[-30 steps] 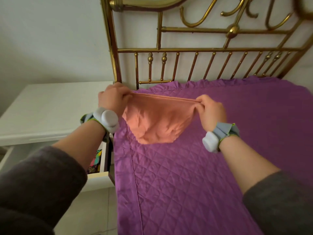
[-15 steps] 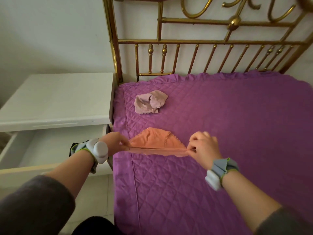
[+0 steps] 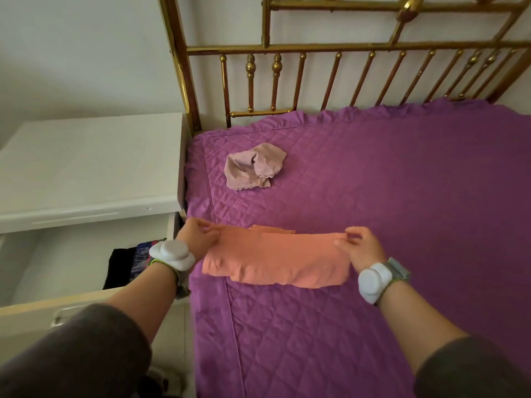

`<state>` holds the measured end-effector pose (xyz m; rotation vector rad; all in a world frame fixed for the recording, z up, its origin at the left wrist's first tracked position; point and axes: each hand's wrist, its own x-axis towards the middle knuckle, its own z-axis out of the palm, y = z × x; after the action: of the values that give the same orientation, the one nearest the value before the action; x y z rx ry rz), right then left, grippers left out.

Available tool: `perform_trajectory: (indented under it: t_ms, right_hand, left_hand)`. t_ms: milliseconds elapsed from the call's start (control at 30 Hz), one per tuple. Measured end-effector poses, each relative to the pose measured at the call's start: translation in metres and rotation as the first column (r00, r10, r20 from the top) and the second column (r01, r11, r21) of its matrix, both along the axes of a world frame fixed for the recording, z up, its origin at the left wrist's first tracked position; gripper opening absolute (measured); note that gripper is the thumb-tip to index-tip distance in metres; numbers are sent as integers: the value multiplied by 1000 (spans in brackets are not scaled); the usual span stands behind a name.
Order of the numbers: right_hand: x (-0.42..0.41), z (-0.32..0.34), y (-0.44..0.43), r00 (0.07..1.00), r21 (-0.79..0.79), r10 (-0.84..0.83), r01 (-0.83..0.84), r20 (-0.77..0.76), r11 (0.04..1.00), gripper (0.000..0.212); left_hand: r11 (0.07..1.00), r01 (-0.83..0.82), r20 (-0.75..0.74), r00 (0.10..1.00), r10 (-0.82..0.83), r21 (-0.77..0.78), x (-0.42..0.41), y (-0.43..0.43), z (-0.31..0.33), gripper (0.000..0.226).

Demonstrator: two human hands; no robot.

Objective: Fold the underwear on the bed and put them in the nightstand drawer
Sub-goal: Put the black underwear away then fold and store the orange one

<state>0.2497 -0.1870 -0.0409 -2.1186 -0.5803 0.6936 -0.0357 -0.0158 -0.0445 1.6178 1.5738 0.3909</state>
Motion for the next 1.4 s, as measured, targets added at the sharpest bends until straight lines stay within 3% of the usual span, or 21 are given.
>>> perform_trajectory:
  t_ms: [133,233,367,433,500,600,800,900,967,1033,1100,1200,1300,1400]
  right_hand:
    - [0,-21,16,980,-23,-168,171,103,985,30]
    - [6,-38,27,986,-9,-70,73,151,997,7]
    - [9,-50,30,985,-12,66,-65,160,998,26]
    - [8,-56,34,967,-105,166,-147,194,983,41]
    - [6,-61,34,946,-190,242,-202,215,961,58]
    - [4,-67,30,918,-271,287,-212,273,939,62]
    - [7,-70,23,895,-355,330,-216,300,910,54]
    - [2,-66,21,902,-462,287,-114,323,880,59]
    - [-11,-57,23,813,-449,306,-62,496,891,63]
    - [-29,-53,35,673,-305,400,-263,622,915,61]
    - [-47,-55,52,556,-294,557,-493,617,819,55]
    - [-58,-75,63,545,-413,708,-576,449,705,52]
    - [-44,-101,49,536,-570,711,-438,455,696,58]
    - [-33,-115,33,551,-603,665,-327,504,728,65]
  left_hand:
    - [997,2,10,1000,-3,74,19,12,-23,12]
    - [982,102,66,991,-114,160,26,21,-36,12]
    - [983,137,112,982,-151,125,26,23,-44,26]
    - [962,234,14,971,-238,144,25,23,-51,26]
    - [913,378,-97,925,-367,156,24,21,-57,43]
    - [888,435,-178,895,-409,146,26,18,-62,51]
    - [926,373,-285,896,-342,62,28,13,-69,56]
    - [914,325,-462,867,-186,242,30,5,-64,52]
    - [858,394,-482,852,-205,330,40,-2,-61,46]
    - [777,561,-520,772,-367,285,54,-10,-68,44]
    - [691,690,-573,662,-483,215,68,-22,-78,48]
    - [616,773,-631,556,-541,153,74,-31,-94,54]
    - [583,798,-668,519,-533,153,65,-25,-105,59]
    - [598,782,-679,536,-501,176,54,-18,-111,64]
